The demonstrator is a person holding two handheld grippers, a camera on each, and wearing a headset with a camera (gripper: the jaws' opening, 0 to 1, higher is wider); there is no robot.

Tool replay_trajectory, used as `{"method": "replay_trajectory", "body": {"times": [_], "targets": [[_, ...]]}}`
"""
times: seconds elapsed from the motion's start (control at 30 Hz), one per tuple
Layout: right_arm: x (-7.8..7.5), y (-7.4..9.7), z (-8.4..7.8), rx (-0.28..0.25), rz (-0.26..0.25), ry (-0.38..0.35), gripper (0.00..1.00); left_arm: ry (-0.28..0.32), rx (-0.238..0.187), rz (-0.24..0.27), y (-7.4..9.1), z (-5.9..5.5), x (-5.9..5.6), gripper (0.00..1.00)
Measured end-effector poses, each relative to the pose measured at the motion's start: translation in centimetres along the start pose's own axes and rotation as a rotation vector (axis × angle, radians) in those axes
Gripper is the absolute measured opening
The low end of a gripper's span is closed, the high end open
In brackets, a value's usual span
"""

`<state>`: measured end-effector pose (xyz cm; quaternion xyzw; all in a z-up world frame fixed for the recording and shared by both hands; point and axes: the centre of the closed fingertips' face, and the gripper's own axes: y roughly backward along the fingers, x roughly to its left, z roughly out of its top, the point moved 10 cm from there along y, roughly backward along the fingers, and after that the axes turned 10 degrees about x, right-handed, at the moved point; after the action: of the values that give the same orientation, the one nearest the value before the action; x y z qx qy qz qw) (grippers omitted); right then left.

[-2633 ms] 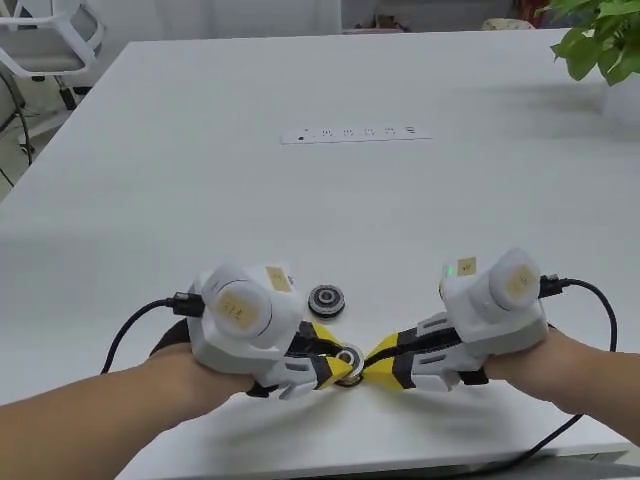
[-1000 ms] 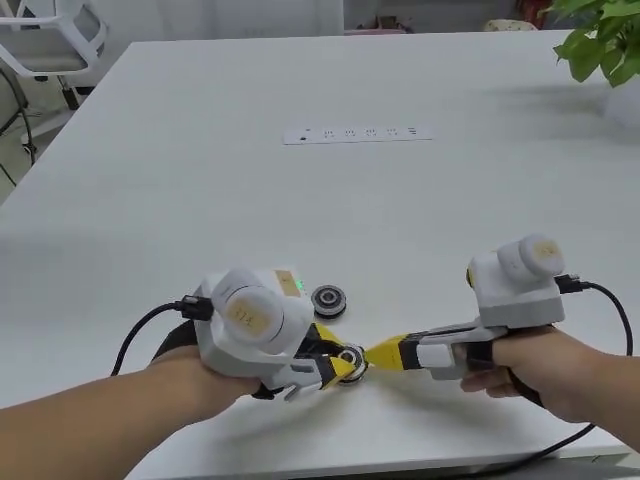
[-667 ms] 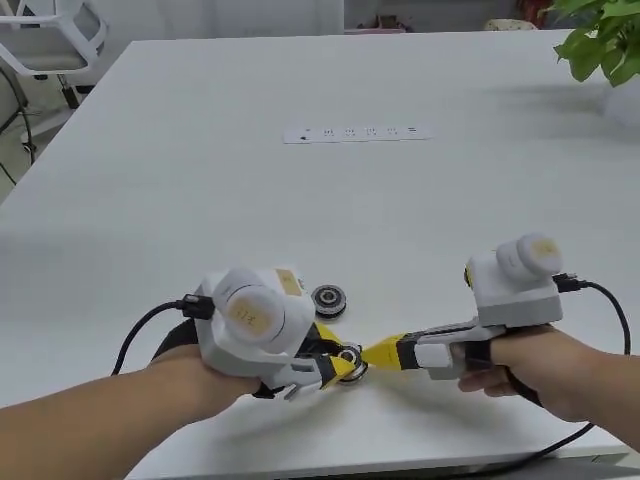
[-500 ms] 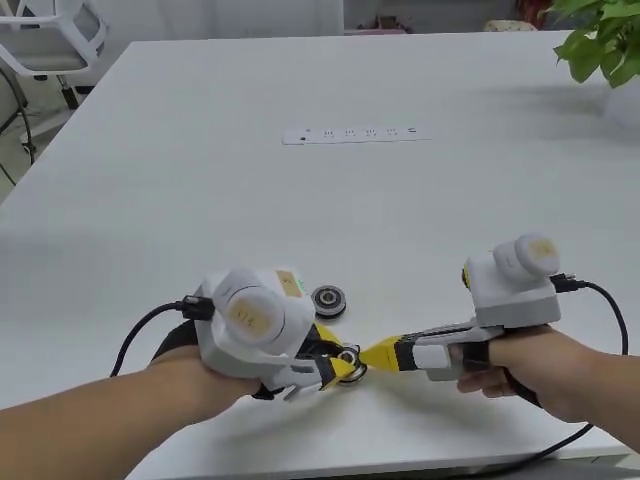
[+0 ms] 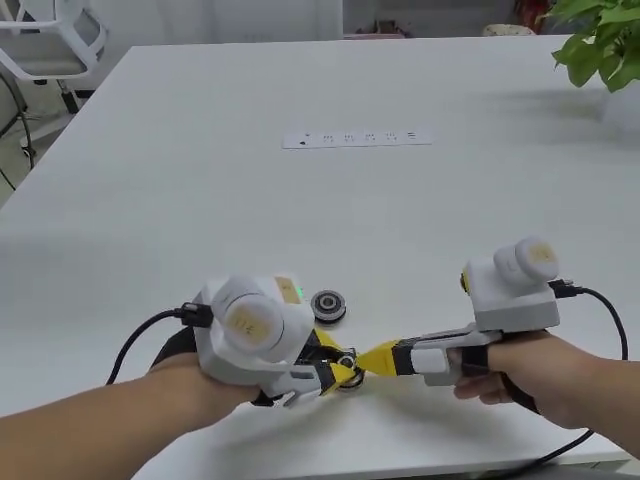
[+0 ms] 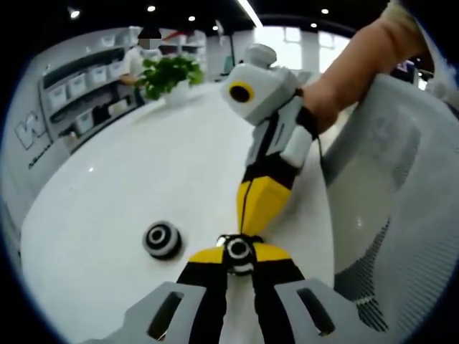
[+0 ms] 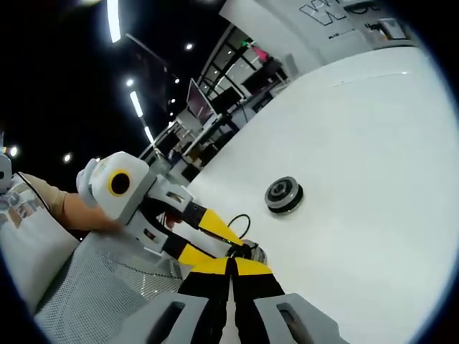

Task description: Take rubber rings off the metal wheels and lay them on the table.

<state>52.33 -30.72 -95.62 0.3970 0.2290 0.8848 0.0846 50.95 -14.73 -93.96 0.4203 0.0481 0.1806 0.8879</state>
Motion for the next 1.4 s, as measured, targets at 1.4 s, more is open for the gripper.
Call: {"method": "replay_trajectory", "body": {"times": [1.4], "targets": [[0.6, 1.0, 0.4, -0.041, -0.030, -0.001, 0.00, 0.048, -0.044, -0.047, 2.6, 0.6, 0.0, 0.25]]}}
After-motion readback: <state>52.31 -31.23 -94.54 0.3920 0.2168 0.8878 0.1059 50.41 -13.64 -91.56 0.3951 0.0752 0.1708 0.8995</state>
